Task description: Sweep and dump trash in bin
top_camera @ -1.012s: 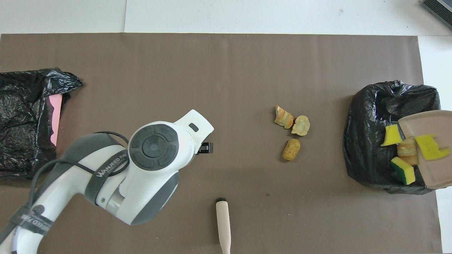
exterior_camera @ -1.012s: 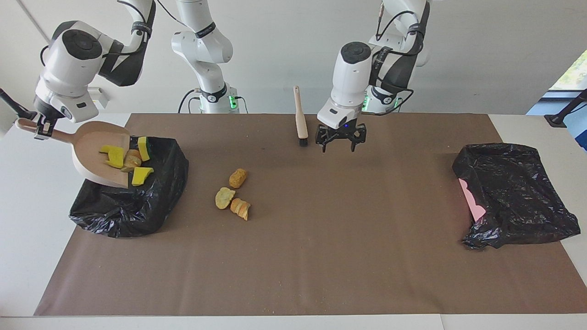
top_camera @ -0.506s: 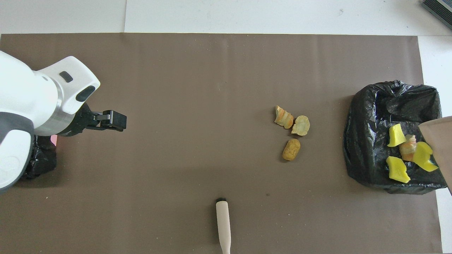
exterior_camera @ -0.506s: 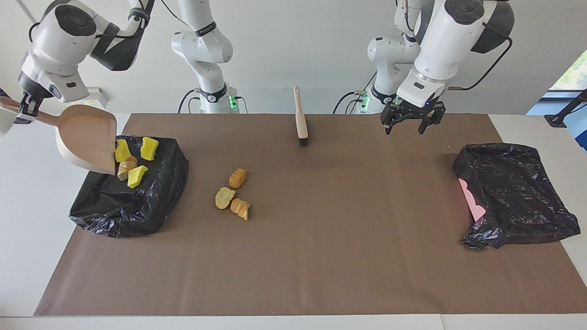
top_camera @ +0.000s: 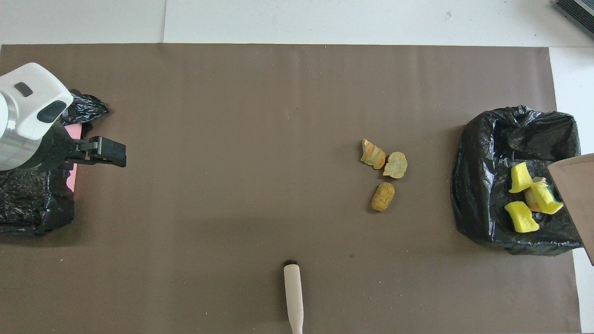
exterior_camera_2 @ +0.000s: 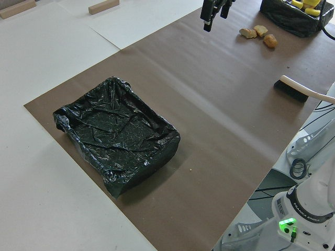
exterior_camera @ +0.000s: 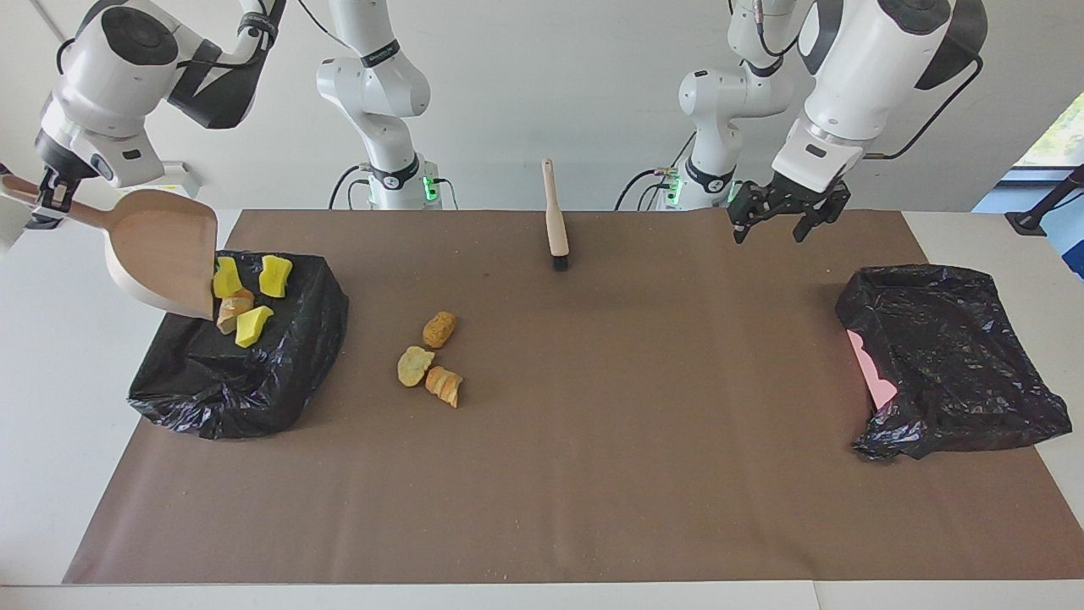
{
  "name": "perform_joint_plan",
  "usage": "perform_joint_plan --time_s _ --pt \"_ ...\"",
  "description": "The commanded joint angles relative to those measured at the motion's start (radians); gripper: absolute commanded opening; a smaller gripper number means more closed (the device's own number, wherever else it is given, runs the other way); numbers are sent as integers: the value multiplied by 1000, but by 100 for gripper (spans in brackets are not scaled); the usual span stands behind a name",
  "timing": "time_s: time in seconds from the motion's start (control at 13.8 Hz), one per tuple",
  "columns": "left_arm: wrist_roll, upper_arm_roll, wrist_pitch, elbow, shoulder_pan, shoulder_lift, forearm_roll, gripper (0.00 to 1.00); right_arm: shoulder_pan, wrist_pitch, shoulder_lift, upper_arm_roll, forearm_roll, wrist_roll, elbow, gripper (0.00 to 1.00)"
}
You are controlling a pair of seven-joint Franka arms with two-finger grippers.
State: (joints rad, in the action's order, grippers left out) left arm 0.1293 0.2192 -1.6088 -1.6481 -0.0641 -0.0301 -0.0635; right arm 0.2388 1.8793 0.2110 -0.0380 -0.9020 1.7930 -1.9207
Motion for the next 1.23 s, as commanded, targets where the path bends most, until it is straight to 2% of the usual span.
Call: perform_joint_plan --time_s 0.0,0.07,0.22,0.51,0.65,0.94,1.08,1.16 --pt "-117 -168 38 14 106 -52 -4 100 2 -72 21 -77 18 -94 20 0" --pt "-164 -229 52 14 142 -62 -4 100 2 -100 19 -92 53 -137 32 0" --pt "-194 -271 55 19 150 -63 -2 100 2 -103 18 -123 135 -220 37 0" --pt "-209 -293 144 112 133 -48 1 100 2 -91 15 -158 323 -395 37 0" --pt "-249 -273 150 134 93 -42 -1 100 0 -88 11 -198 411 -530 40 0" --pt "-249 -274 171 159 109 -28 5 100 -9 -118 -15 -318 590 -1029 40 0" --pt "-247 -273 171 157 112 -31 10 100 -45 -115 -48 -333 656 -1315 48 0" --pt "-247 -270 170 157 110 -31 11 100 -96 -115 -79 -335 660 -1433 69 0"
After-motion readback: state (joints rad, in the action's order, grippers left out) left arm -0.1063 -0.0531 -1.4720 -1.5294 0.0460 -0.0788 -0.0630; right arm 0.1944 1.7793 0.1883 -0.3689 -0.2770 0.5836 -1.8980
